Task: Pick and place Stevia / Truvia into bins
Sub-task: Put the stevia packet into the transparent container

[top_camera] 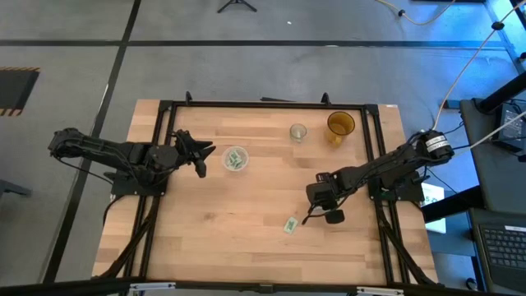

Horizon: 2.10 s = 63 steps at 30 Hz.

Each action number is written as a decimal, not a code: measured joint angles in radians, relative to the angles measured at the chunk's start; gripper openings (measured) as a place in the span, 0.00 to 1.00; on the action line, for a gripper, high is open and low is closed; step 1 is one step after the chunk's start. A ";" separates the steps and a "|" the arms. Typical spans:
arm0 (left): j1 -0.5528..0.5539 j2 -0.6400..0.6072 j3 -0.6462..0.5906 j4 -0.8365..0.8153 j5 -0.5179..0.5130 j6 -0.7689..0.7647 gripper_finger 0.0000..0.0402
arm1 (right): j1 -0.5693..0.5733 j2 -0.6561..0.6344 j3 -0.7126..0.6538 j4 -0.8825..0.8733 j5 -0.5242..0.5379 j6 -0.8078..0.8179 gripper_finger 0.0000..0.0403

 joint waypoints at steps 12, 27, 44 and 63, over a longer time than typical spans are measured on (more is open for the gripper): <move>0.000 0.000 0.000 0.000 0.000 0.000 0.24 | 0.000 0.012 -0.009 0.012 -0.004 -0.003 0.15; 0.000 0.000 0.000 0.000 0.000 0.000 0.24 | 0.000 -0.004 0.038 -0.004 0.011 -0.028 0.06; 0.000 0.000 0.000 0.000 0.044 0.000 0.24 | -0.167 -0.015 0.502 0.328 0.215 -0.490 0.05; 0.000 0.000 0.000 0.001 0.078 0.000 0.24 | -0.348 0.372 0.780 0.440 0.144 -0.333 0.05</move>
